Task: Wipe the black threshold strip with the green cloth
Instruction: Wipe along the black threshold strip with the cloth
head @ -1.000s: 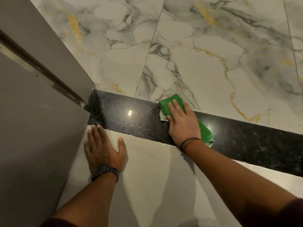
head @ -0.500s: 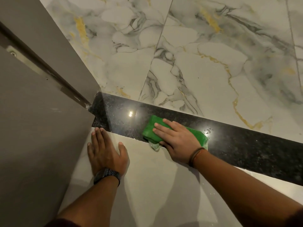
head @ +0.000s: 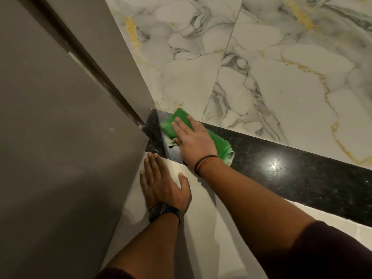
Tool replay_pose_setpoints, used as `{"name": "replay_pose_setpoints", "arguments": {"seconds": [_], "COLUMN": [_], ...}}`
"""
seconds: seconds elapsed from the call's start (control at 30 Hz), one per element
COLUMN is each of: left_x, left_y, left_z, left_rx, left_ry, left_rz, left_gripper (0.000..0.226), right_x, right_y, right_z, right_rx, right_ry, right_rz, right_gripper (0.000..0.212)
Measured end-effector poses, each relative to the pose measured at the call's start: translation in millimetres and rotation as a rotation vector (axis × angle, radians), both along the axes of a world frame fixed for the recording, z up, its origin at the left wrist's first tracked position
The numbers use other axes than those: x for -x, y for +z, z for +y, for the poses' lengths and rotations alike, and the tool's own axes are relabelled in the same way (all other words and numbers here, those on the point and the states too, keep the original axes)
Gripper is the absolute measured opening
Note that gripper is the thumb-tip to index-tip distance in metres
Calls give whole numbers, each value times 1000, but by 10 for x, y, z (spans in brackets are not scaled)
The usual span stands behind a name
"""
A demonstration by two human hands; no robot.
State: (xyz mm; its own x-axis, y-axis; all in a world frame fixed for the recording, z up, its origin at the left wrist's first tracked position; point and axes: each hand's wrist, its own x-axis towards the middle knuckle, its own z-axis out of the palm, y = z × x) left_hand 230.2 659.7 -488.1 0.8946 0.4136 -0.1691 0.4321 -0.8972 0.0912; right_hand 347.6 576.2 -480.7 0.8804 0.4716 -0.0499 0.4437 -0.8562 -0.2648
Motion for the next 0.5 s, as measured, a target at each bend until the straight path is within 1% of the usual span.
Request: {"name": "replay_pose_setpoints", "arguments": {"seconds": [0.1,0.17,0.2,0.27,0.33,0.43,0.5], "left_x": [5,16,21,20,11,3,0], "left_y": [19,30,29,24,10,-12,-25], "left_z": [24,22,25,19,10,18,12], "left_rx": [12,30,36,42,43,34,23], "left_ry": [-2,1,1,1,10,15,18], "left_rz": [-15,-71,-89,-104,-107,-83,-51], "left_gripper": [87,86,86,87,88,88,89], "right_x": [40,44,57,84,98,92,77], "right_y": [42,91,102,93,74,63,53], "right_z": [-32,-291,-439,-720,-867,-689,-469], "right_rx": [-8,-45,-62,-85,-100,-112,-67], "right_ry": [347,493,523,496,407,176,14], "right_rz": [20,58,65,57,29,-22,-17], "right_gripper": [47,46,46,44,43,42,45]}}
